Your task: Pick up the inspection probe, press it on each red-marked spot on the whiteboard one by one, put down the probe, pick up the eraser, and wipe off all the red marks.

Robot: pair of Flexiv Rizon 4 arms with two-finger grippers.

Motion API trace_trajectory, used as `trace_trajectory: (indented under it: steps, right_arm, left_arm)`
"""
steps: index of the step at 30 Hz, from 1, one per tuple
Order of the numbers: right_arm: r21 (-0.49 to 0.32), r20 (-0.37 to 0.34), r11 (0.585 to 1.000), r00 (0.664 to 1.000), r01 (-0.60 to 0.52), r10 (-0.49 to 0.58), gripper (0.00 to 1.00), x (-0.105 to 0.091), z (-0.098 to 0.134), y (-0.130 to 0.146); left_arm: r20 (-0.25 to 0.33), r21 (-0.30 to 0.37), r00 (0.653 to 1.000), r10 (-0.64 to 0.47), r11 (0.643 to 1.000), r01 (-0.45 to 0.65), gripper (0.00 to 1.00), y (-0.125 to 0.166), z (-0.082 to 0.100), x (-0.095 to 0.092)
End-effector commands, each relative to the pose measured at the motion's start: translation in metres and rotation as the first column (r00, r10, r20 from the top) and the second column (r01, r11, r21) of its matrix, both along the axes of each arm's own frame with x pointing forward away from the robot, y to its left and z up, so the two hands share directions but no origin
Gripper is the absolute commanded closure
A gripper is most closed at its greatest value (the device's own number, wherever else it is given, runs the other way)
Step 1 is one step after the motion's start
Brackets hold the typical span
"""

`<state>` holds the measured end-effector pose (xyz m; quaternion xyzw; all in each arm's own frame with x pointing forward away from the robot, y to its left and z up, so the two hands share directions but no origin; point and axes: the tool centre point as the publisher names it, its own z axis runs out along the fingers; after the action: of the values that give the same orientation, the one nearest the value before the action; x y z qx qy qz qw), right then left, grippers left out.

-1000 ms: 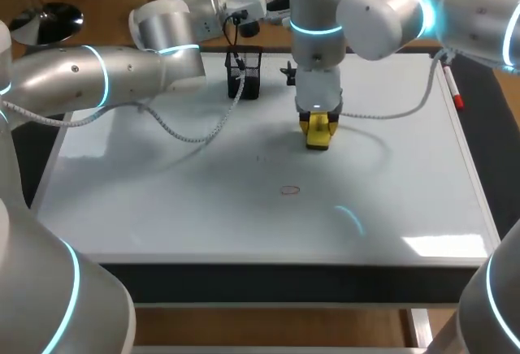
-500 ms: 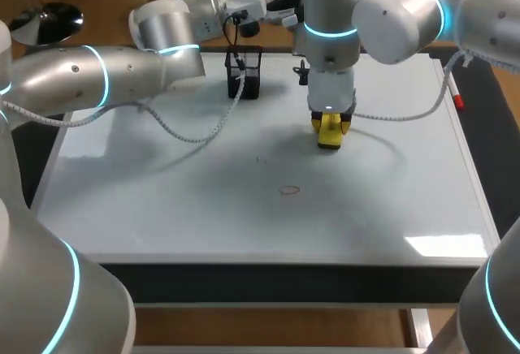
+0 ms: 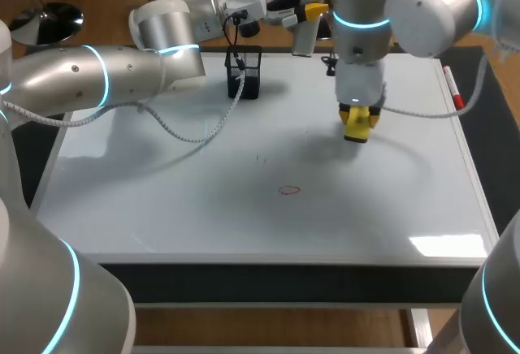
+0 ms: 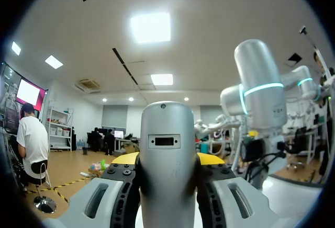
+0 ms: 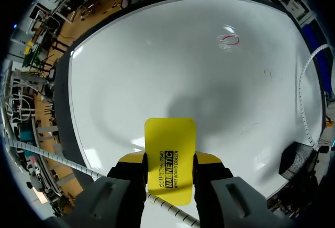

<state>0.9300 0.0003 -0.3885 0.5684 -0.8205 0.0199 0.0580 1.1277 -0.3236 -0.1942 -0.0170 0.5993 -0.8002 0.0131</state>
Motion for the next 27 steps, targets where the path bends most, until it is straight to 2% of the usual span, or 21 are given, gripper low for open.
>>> trace_trajectory:
  steps: [1, 13, 27]
  right_arm:
    - [0.019, 0.029, 0.999, 0.999, 0.032, -0.032, 1.00, -0.019, 0.012, -0.030]
    - [0.013, 0.028, 0.991, 0.991, 0.134, -0.134, 1.00, -0.040, 0.010, -0.066]
    - [0.001, 0.032, 0.987, 0.986, 0.163, -0.162, 1.00, -0.041, 0.013, -0.072]
  left_arm:
    - [0.000, 0.000, 1.000, -0.002, 1.000, 0.002, 1.00, 0.000, 0.001, 0.001]
    - [0.000, 0.000, 1.000, -0.002, 1.000, 0.002, 1.00, 0.000, 0.001, 0.001]
    - [0.000, 0.000, 1.000, -0.002, 1.000, 0.002, 1.00, 0.000, 0.001, 0.001]
